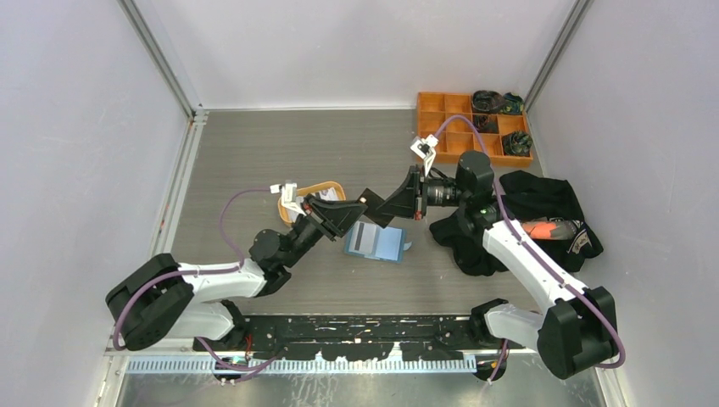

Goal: Put the credit cards into the card holder
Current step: Pick up the credit card from the storage box.

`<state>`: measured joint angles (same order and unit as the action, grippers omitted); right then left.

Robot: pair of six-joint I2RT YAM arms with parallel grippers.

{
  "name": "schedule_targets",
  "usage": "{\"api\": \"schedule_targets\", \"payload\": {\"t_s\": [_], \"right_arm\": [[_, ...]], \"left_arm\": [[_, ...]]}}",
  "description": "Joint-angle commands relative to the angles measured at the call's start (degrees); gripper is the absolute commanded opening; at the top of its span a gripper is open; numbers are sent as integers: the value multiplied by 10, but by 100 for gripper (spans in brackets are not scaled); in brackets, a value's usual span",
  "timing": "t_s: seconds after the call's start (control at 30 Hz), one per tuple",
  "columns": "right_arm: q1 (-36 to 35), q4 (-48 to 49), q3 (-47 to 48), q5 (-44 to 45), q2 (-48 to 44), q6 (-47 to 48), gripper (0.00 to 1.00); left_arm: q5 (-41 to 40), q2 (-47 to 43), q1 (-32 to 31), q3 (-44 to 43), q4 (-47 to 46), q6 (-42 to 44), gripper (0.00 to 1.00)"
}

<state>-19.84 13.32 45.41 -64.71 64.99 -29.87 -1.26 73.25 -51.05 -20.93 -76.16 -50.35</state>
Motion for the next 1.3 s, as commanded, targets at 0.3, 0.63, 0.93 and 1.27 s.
{"api": "schedule_targets", "payload": {"t_s": [0.3, 0.63, 0.93, 1.27], "right_arm": [[-13, -197, 64, -35, -2, 213, 45], [-21, -368, 94, -14, 29, 391, 60], [-51, -377, 85, -7, 43, 420, 66], [-88, -376, 80, 32, 64, 435, 64]], "left_arm": [[140, -70, 85, -13, 77, 7, 0], [351, -202, 153, -114, 545, 165, 0], [430, -151, 153, -161, 596, 207, 0], [468, -76, 117, -205, 602, 226, 0]]}}
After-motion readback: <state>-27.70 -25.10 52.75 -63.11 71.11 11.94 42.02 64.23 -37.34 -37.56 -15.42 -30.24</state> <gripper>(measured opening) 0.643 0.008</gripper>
